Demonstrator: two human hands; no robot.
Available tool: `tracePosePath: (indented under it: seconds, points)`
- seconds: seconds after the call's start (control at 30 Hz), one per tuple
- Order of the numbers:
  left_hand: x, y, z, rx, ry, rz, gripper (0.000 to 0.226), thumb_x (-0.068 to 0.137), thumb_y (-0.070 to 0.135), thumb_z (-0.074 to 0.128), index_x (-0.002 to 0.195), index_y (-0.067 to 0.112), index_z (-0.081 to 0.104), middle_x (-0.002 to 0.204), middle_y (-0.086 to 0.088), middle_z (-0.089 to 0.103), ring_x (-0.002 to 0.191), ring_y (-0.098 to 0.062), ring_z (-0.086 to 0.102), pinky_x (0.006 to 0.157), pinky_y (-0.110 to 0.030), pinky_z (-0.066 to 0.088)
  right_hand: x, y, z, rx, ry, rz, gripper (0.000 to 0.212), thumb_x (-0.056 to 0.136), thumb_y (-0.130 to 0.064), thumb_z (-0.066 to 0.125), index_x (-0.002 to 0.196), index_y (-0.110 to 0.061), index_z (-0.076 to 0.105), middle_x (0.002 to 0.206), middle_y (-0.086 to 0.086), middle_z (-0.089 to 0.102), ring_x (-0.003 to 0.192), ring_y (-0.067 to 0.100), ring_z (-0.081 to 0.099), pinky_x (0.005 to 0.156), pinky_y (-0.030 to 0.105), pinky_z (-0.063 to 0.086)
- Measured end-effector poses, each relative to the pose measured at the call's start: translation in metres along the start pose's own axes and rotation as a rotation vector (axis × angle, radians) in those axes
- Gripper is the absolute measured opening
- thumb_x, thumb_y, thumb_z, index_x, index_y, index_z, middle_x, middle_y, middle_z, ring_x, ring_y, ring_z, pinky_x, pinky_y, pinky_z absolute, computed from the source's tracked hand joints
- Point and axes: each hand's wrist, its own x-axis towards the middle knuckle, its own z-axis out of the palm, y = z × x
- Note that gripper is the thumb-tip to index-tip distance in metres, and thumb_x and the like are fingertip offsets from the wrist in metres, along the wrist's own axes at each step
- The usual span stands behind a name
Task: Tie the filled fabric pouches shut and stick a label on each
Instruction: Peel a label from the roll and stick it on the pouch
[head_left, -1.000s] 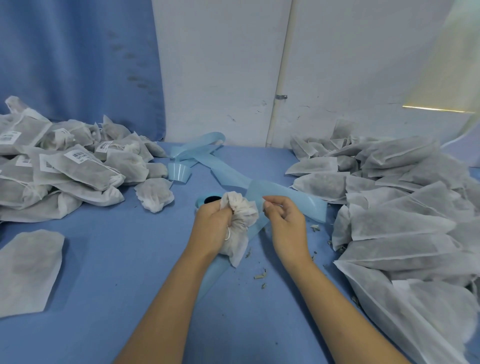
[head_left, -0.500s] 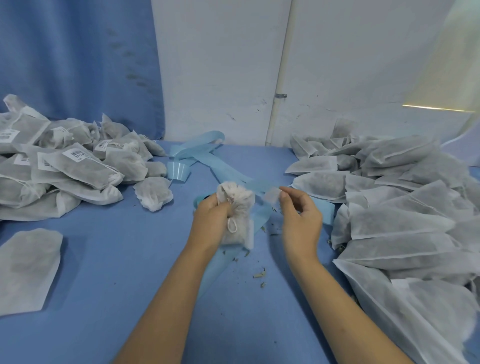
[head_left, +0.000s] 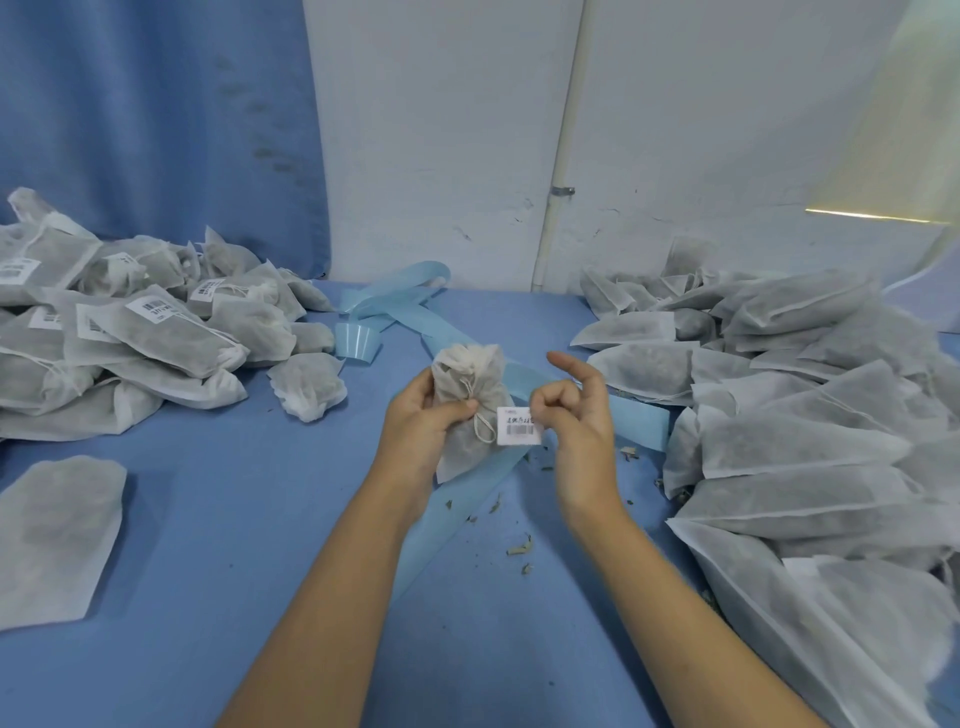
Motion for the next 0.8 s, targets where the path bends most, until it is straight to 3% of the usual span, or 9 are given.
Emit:
tracePosePath:
  seconds: [0.2,0.4,0.57,0.8]
  points:
    - [0.001,-0.001,0.001,0.015,-0.008,-0.006,0.031,0.082,-0.013,0.055,0.093,0.013,0.066,0.086,-0.009,0.073,0.08,-0.026,0.068,0.082,-0.041,0.053,-0.008,0.006,0.006,-0.205,-0.162,-0.094,0.045,0.079,-0.01,0.046,0.12,-0.027,0.045,0.073,-0.004,0.051,0.073,0.009,0.047,0.073,0.016,0.04]
    - [0.002,-0.003,0.0,0.035,-0.028,-0.007,0.033,0.082,-0.012,0.055,0.098,0.015,0.066,0.088,-0.007,0.073,0.08,-0.023,0.069,0.078,-0.038,0.054,-0.008,0.01,0.004,-0.319,-0.179,-0.141,0.045,0.082,-0.011,0.048,0.124,-0.027,0.042,0.076,-0.005,0.05,0.069,0.005,0.045,0.072,0.017,0.04]
    - [0.003,-0.004,-0.001,0.035,-0.043,-0.003,0.033,0.083,-0.011,0.055,0.098,0.016,0.067,0.086,-0.006,0.074,0.079,-0.02,0.07,0.072,-0.032,0.053,-0.006,0.016,0.002,-0.467,-0.179,-0.195,0.049,0.091,0.002,0.049,0.125,-0.031,0.038,0.08,-0.011,0.051,0.076,0.01,0.048,0.078,0.032,0.043]
    - [0.002,-0.004,-0.001,0.031,-0.04,0.01,0.026,0.085,-0.005,0.058,0.097,0.016,0.067,0.087,-0.006,0.074,0.078,-0.02,0.07,0.071,-0.031,0.055,-0.008,0.017,0.002,-0.68,-0.192,-0.244,0.058,0.084,-0.022,0.062,0.138,-0.023,0.038,0.089,-0.016,0.05,0.093,0.012,0.052,0.083,0.033,0.046]
